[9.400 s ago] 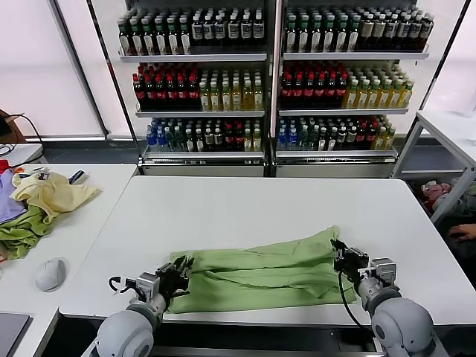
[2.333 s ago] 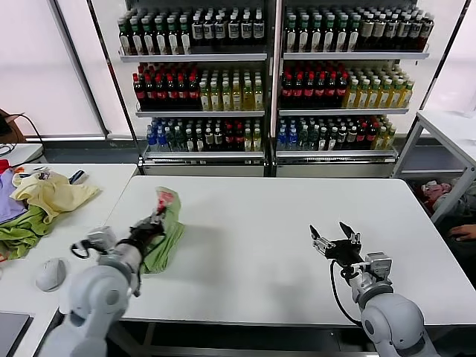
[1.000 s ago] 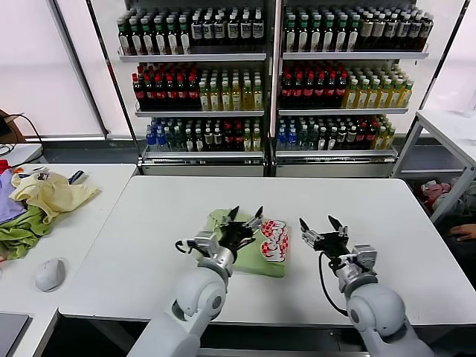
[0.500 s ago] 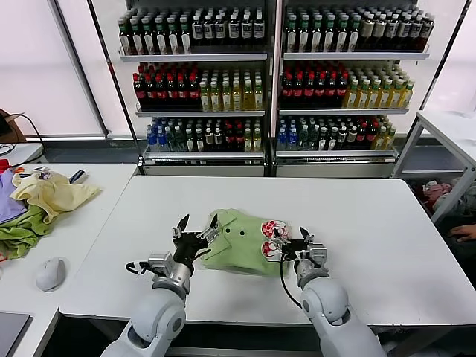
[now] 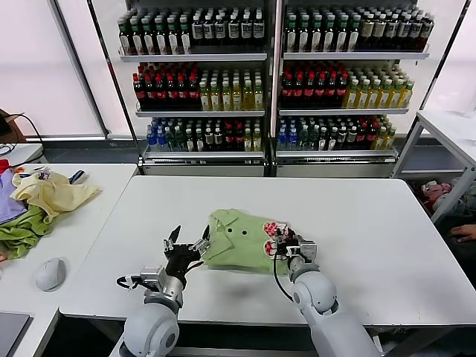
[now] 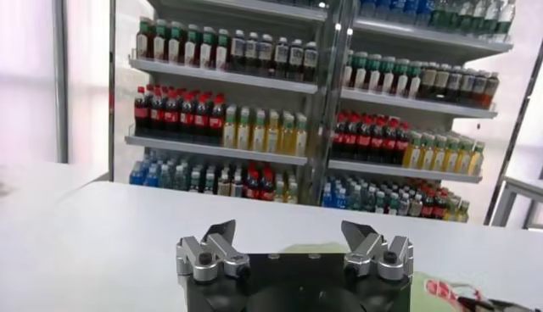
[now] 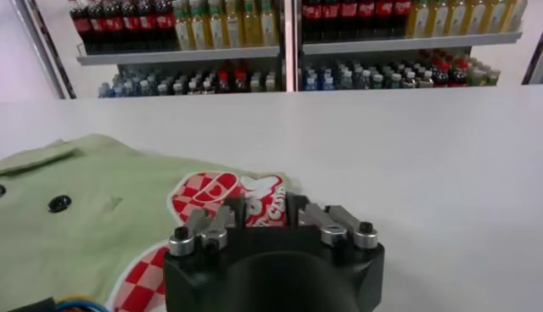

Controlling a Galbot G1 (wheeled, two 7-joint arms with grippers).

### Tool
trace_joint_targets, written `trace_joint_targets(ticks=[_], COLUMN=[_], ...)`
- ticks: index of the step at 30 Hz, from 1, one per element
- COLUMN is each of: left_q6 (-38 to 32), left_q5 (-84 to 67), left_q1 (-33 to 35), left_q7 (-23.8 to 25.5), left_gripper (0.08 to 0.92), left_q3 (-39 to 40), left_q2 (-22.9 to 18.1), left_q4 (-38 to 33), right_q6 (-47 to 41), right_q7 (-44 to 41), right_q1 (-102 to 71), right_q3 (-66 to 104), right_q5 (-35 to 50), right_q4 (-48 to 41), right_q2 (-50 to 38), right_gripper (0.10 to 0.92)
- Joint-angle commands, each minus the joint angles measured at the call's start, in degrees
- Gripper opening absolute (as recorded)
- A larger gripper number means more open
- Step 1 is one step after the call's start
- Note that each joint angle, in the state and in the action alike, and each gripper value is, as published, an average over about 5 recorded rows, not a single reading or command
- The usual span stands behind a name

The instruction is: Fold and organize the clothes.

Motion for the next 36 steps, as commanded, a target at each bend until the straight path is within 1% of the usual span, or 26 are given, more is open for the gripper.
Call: trace_joint_targets(ticks=[1, 5, 8, 10, 13, 15, 17, 21, 24, 28, 33, 36], left_q6=[-0.29, -0.28, -0.3, -0.31, -0.38, -0.52, -0.65, -0.92, -1.29, -1.75, -2.0, -2.08], left_q5=[0.63, 0.7, 0.88, 1.25, 2.44, 3.48, 4.34, 5.49, 6.23, 7.11, 8.13, 8.53], left_q1=[2.14, 2.95, 3.59, 3.87, 4.14, 4.31, 4.54, 5.35, 6.02, 6.43, 6.67, 7.08], left_q7=[-0.12, -0.09, -0.03, 0.01, 0.07, 0.13, 0.17, 0.28, 0.38, 0.55, 0.87, 1.11], left_gripper=[0.823, 0.823, 0.823, 0.823, 0.823, 0.823, 0.823, 0.823, 0.823, 0.823, 0.823, 0.823], left_q3=[-1.03, -1.12, -1.17, -1.15, -0.93, -0.77, -0.74, -0.71, -0.62, -0.62, -0.88, -0.96], left_q2=[0.57, 0.84, 0.98, 0.99, 0.92, 0.89, 0.94, 1.42, 1.34, 0.92, 1.41, 1.77], left_q4=[-1.08, -1.81, -2.26, -2.41, -2.58, -2.83, -3.19, -3.72, -3.76, -3.71, -4.57, -5.32], right_q6=[-0.27, 0.27, 1.22, 3.77, 8.23, 9.84, 11.9, 15.55, 15.72, 16.62, 17.67, 17.85], right_q7=[-2.41, -5.54, -8.98, -12.32, -15.94, -15.86, -14.06, -8.64, -7.39, -8.52, -11.95, -13.36], right_q1=[4.26, 8.68, 11.7, 13.38, 14.14, 12.36, 8.73, -0.09, -7.04, -15.42, -26.61, -31.65], right_q3=[-0.66, -0.35, -0.43, -0.53, -0.73, -0.29, 1.4, 6.85, 11.34, 17.25, 22.68, 24.81], right_q5=[-1.1, -3.06, -5.73, -10.21, -17.36, -19.41, -20.77, -22.44, -20.55, -16.02, -11.7, -10.53], right_q4=[-5.06, -8.2, -10.88, -12.8, -14.43, -13.18, -10.62, -3.66, 2.88, 11.91, 23.48, 27.9], right_q2=[-1.13, -3.5, -6.19, -7.45, -8.29, -8.37, -7.97, -6.84, -6.97, -7.77, -7.76, -6.52], right_gripper=[0.336, 0.223, 0.156, 0.135, 0.128, 0.128, 0.14, 0.227, 0.313, 0.425, 0.564, 0.65])
